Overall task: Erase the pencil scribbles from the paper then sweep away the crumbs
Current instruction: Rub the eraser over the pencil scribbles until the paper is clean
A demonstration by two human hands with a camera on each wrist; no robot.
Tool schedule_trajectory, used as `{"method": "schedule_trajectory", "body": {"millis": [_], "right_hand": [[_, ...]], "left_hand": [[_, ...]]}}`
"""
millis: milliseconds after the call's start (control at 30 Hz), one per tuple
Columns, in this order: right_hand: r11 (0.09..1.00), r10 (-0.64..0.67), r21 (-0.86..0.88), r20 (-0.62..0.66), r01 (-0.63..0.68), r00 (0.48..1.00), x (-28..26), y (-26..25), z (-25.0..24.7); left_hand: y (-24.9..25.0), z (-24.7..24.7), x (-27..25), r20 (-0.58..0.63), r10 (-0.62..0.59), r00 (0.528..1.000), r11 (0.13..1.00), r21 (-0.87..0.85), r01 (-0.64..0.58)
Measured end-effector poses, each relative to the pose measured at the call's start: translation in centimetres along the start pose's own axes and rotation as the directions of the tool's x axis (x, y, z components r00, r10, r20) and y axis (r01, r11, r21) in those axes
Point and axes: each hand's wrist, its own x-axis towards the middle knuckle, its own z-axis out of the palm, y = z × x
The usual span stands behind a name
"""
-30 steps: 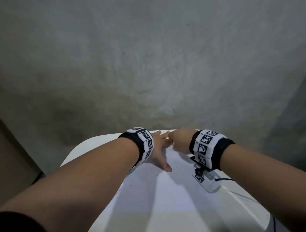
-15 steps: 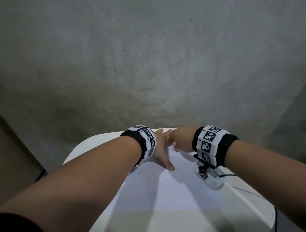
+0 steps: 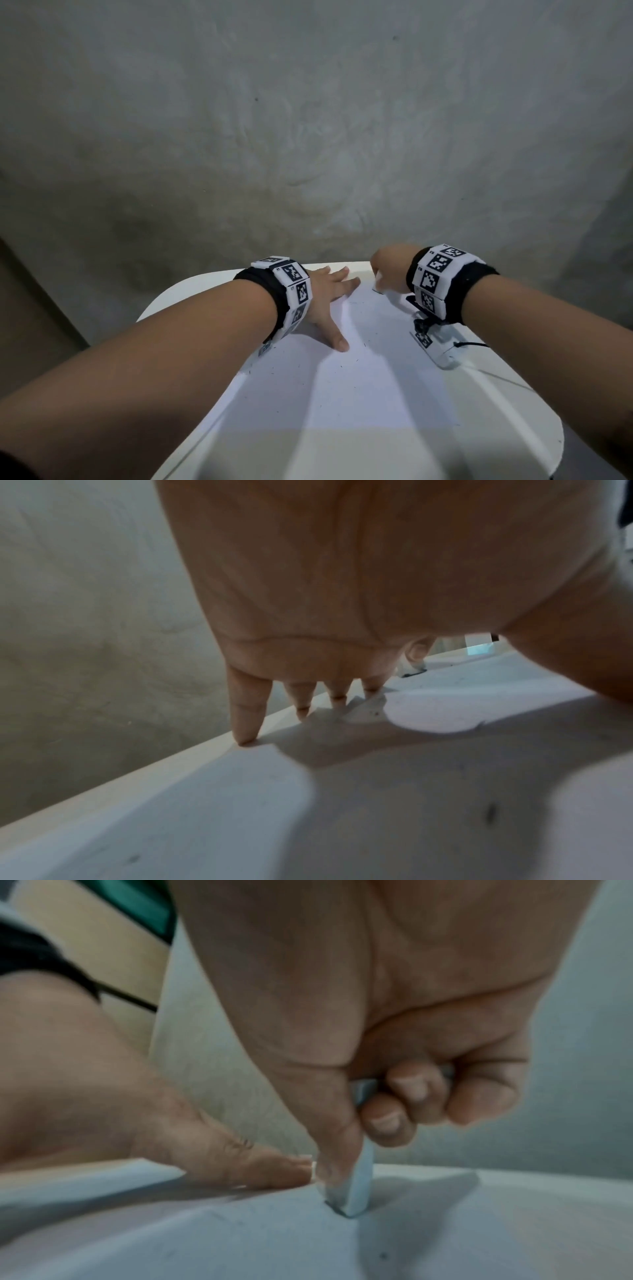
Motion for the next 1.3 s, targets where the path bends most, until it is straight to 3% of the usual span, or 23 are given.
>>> {"method": "schedule_trajectory", "body": {"millis": [133, 267, 400, 567, 667, 833, 933, 1067, 1200, 1300], "right_hand": [[1.0, -0.012, 0.005, -0.014, 0.013, 1.0, -0.2, -0.5, -0.5], [0.986, -0.164, 0.002, -0.028, 0.164, 0.986, -0.8, -3.2, 0.5], [1.0, -0.023, -0.012, -0.057, 0.022, 0.998, 0.1, -1.4, -0.2], [0.984, -0.155, -0.083, 0.013, 0.156, 0.988, -0.3, -3.3, 0.4], [0.999, -0.03, -0.036, -0.026, 0.029, 0.999, 0.0, -1.6, -0.4], [0.988, -0.152, -0.016, 0.031, 0.152, 0.988, -0.1, -3.2, 0.1], [1.0, -0.027, -0.009, -0.029, 0.027, 0.999, 0.5, -1.8, -0.6], [0.992, -0.126, 0.012, -0.001, 0.126, 0.992, 0.2, -3.2, -0.1], [0.998, -0.036, 0.056, -0.038, 0.038, 0.999, 0.5, -2.1, -0.6], [0.988, -0.154, 0.021, -0.005, 0.154, 0.988, -0.5, -3.7, 0.0]], "left_hand": [[-0.4, 0.5, -1.0, -0.01, -0.022, 1.0, 1.0, -0.009, 0.022], [-0.1, 0.4, -1.2, -0.01, -0.014, 1.0, 1.0, -0.026, 0.014], [-0.5, 0.7, -1.2, -0.012, -0.026, 1.0, 1.0, -0.001, 0.026], [-0.3, 0.7, -1.0, -0.032, -0.006, 0.999, 1.0, -0.012, 0.006], [-0.6, 0.8, -1.0, -0.015, -0.026, 1.0, 1.0, 0.005, 0.027], [-0.5, 0.5, -0.8, -0.006, -0.007, 1.0, 1.0, -0.02, 0.007], [-0.6, 0.7, -0.8, -0.001, -0.027, 1.0, 1.0, 0.003, 0.027], [-0.5, 0.6, -1.0, -0.009, -0.009, 1.0, 1.0, -0.01, 0.008], [-0.5, 0.7, -1.1, -0.011, -0.029, 1.0, 1.0, 0.003, 0.029], [-0.2, 0.7, -1.1, -0.022, -0.031, 0.999, 1.0, -0.006, 0.031]]}}
